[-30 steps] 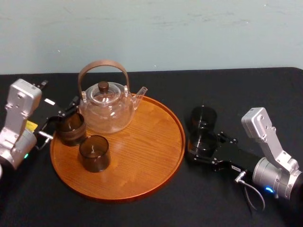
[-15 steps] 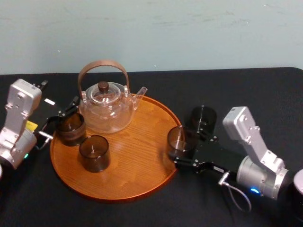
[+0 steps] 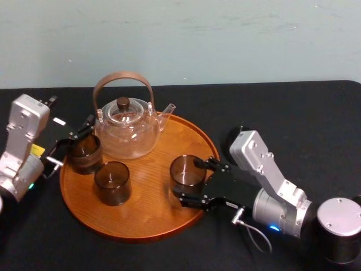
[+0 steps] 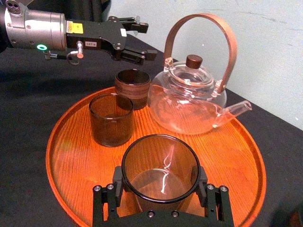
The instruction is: Pick up the glass from the table and place it on the tray.
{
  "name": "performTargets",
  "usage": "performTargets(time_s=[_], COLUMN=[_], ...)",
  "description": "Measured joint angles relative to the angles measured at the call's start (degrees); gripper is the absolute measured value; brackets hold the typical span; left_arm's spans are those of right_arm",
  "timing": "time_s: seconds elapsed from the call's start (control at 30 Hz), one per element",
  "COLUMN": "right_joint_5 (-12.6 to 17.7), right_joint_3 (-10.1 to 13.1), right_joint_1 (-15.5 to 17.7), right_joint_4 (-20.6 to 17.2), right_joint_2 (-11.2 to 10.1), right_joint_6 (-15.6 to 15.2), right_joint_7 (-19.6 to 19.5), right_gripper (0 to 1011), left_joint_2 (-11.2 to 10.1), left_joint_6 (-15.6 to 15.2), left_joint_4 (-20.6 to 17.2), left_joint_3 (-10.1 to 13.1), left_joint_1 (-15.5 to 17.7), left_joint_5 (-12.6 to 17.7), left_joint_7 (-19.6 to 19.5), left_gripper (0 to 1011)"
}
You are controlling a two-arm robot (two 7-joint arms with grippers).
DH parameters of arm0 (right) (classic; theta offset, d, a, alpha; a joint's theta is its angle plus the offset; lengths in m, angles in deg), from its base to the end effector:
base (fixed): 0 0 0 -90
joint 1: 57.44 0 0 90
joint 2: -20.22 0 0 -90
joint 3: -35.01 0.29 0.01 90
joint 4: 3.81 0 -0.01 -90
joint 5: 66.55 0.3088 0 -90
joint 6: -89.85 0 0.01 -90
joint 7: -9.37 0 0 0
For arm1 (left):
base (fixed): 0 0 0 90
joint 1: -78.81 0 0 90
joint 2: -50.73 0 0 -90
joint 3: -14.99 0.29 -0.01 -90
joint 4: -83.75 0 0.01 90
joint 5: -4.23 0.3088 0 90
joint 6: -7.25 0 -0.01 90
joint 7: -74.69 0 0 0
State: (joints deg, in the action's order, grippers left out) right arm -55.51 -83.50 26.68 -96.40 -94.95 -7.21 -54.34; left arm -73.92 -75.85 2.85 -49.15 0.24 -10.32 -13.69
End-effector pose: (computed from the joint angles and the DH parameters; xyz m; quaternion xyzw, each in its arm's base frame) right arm 0.3208 0.0203 -0.2951 -0.1536 -0.0182 -0.3152 0.9363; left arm 0.3581 0.0827 -0.3023 0.1416 -0.1324 0.5800 0.7913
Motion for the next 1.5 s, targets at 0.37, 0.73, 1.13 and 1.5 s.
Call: performTargets(time_s=[0.37,0.73,1.13,1.5], right_joint_5=[-1.02,-1.35,-1.67,-1.99], right_joint_3=[-2.09,-2.99,-3.4,-3.58], right_joint_1=[-2.11,-2.95,-3.31,-3.41], right_joint_4=[2.1,3.74,5.35,5.72], right_joint_2=[2.21,3.19,3.64,3.79], right_joint_6=[-0.03,-0.02,0.2,0.13], right_joint_7=[0.54,0.83,0.9,0.86], right_gripper=[904,904,904,904], left_joint_2=[0.0,0.0,0.0,0.0], left_joint_6=[0.0,0.0,0.0,0.0], left_joint_4=[0.0,0.0,0.0,0.0], left_joint_3=[0.0,0.0,0.0,0.0], left_joint_1=[0.0,0.0,0.0,0.0], left_joint_5=[0.0,0.0,0.0,0.0], left_joint_7=[0.0,0.0,0.0,0.0], left_gripper=[1001,1001,1001,1001])
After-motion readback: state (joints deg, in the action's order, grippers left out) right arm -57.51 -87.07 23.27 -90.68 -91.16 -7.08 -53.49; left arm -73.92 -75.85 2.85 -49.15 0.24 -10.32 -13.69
